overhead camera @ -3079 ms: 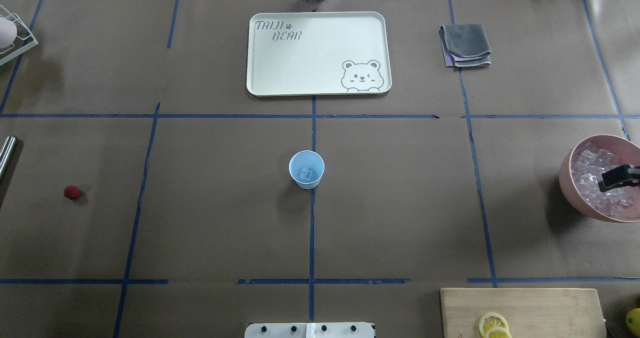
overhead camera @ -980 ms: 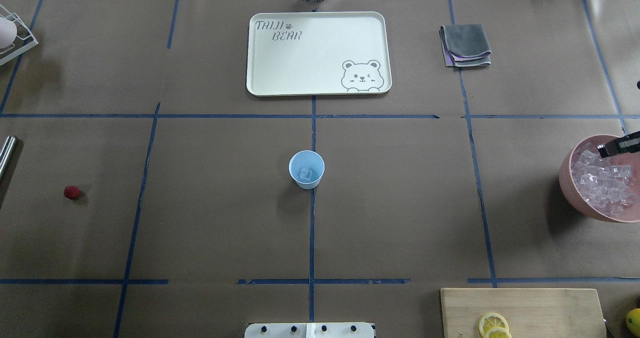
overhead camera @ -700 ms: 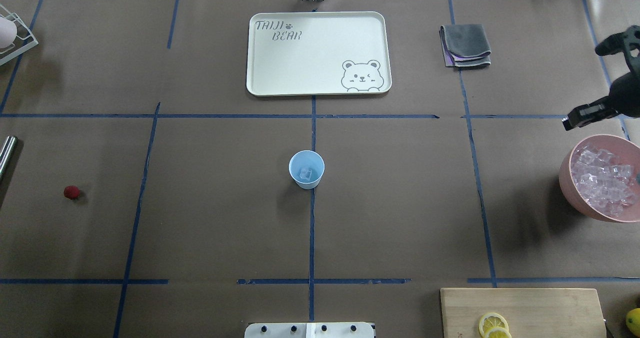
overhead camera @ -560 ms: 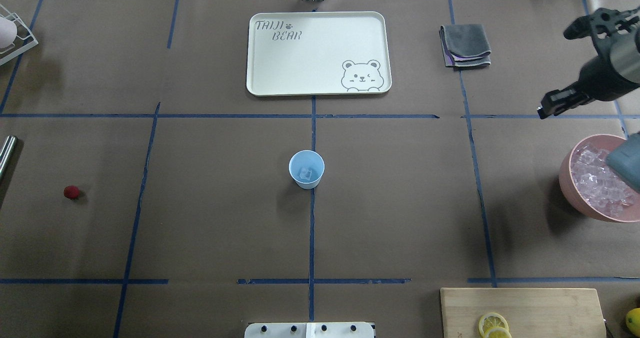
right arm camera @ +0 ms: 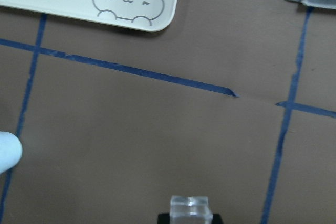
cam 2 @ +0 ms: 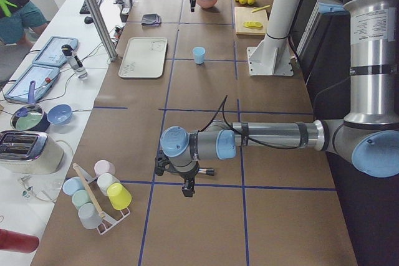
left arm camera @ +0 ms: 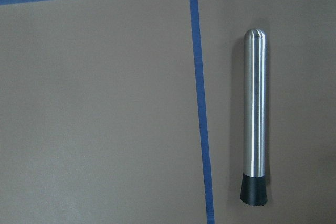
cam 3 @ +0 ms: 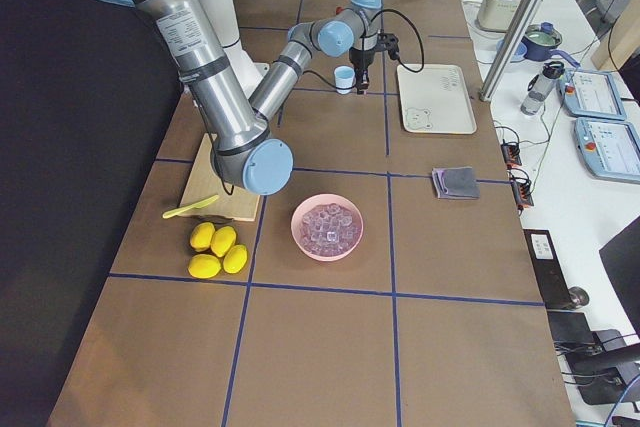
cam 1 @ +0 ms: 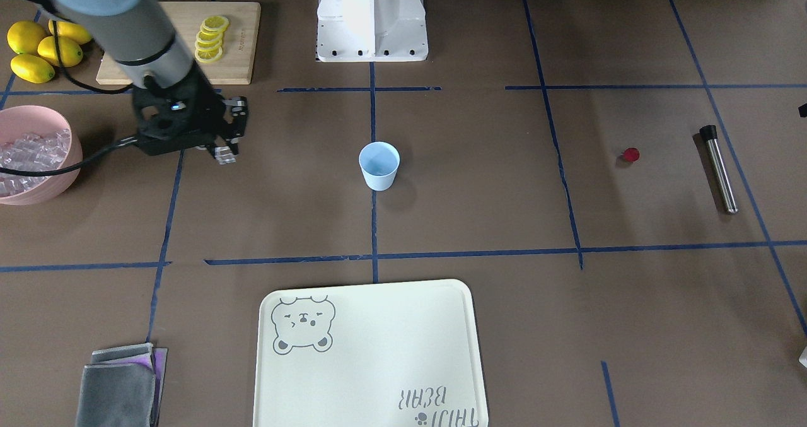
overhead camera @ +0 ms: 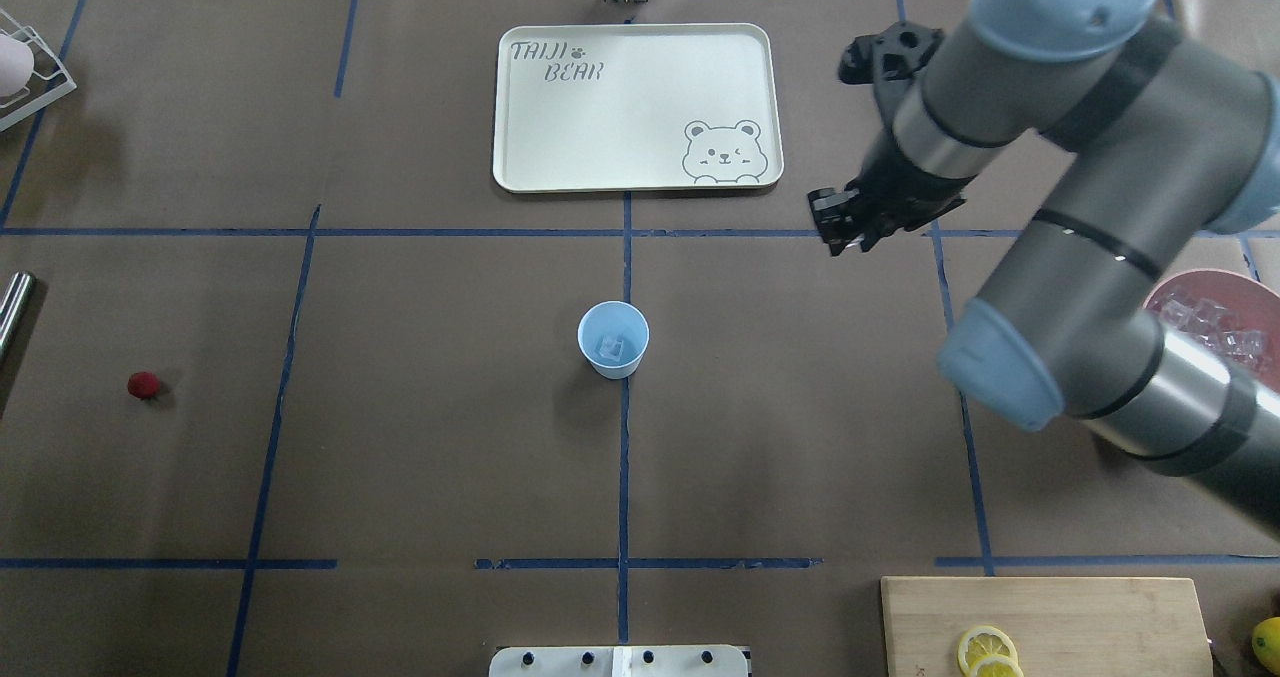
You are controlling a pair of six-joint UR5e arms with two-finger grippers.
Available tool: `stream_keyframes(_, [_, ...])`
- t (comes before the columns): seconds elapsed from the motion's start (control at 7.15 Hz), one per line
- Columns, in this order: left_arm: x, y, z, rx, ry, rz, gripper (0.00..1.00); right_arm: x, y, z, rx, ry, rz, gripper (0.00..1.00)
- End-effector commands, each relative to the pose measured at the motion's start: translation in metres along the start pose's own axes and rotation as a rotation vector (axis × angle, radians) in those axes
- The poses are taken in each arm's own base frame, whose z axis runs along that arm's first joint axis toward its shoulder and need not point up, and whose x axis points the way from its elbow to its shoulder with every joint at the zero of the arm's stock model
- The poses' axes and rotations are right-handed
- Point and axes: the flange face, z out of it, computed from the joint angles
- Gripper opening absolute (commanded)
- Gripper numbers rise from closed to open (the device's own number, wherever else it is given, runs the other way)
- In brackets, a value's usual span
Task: Mash ice and strawberries in cup
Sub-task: 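Carry the ice cube with the right gripper over the cup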
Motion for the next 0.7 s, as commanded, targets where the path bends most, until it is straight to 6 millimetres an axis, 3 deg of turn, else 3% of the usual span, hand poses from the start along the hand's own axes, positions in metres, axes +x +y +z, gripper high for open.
stream_keyframes(0.0, [0.0, 0.0, 0.0, 0.0, 0.0, -0.002, 1.0, -0.101, 0.015, 0.032, 0.025, 0.021, 0.068, 0.0])
stream_keyframes(0.28, [0.0, 0.0, 0.001, -0.002, 0.0, -0.002, 1.0, -0.153, 0.021, 0.055, 0.019, 0.039, 0.097, 0.0])
stream_keyframes(0.56, [0.0, 0.0, 0.001, -0.002, 0.0, -0.002, 1.0, -0.181, 0.031, 0.079, 0.026, 0.042, 0.109, 0.0])
